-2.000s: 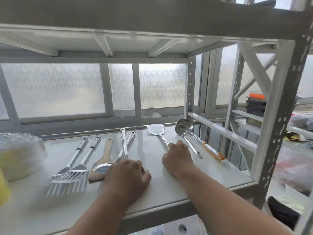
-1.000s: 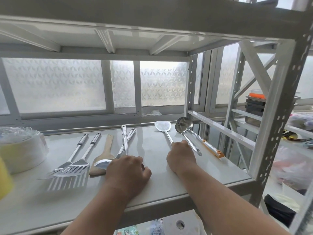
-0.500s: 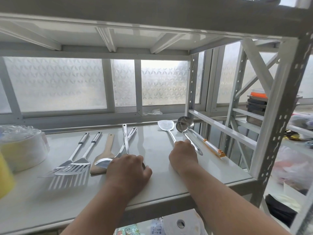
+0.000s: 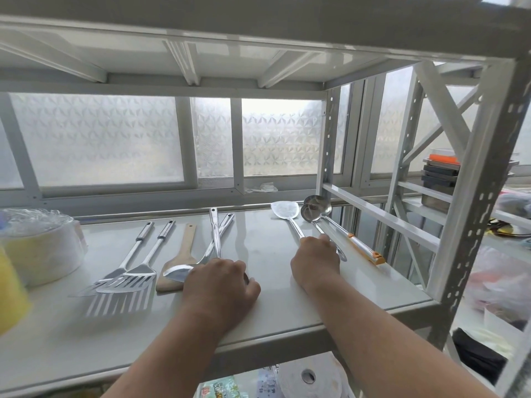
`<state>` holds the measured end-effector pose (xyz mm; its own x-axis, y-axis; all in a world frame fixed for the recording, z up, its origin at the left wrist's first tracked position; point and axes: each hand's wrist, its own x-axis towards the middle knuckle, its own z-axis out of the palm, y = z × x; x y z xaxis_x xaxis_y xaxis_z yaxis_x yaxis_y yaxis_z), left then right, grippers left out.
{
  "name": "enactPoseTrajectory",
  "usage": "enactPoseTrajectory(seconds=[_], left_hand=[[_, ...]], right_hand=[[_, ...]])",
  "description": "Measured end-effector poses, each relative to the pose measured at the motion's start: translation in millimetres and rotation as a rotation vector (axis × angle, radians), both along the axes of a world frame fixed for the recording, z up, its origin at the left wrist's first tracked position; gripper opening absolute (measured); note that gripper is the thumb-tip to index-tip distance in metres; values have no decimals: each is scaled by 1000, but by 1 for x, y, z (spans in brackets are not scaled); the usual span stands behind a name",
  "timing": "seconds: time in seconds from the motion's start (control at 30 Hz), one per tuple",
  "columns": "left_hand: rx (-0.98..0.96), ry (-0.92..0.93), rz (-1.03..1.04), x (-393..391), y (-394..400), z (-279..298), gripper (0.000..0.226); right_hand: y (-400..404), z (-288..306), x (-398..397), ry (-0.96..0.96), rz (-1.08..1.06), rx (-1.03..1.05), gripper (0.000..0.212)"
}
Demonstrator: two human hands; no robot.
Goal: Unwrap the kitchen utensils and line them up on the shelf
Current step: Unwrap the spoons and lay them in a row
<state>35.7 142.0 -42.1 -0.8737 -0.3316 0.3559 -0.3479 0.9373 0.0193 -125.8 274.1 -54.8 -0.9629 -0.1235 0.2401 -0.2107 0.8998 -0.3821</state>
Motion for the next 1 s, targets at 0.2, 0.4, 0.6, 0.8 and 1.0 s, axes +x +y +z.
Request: enactPoseTrajectory(seconds=[0.2,0.4,0.6,0.8,1.0], left_hand=[[-7,29,-11,-1,-1,-2,35],[-6,22,3,-1,0,-2,38],[-178,-49,19,-1,4,6,27],[-209,169,-21,17,-19,13,19],[-169,408,51,48,-54,23,18]], right_hand=[[2,1,1,-21,11,-1,39],[4,4,5,16,-3,30,45],[-3,5,21,280,120,108,66],[-2,5,36,433,307,129,68],[0,3,38,427,350,142,65]])
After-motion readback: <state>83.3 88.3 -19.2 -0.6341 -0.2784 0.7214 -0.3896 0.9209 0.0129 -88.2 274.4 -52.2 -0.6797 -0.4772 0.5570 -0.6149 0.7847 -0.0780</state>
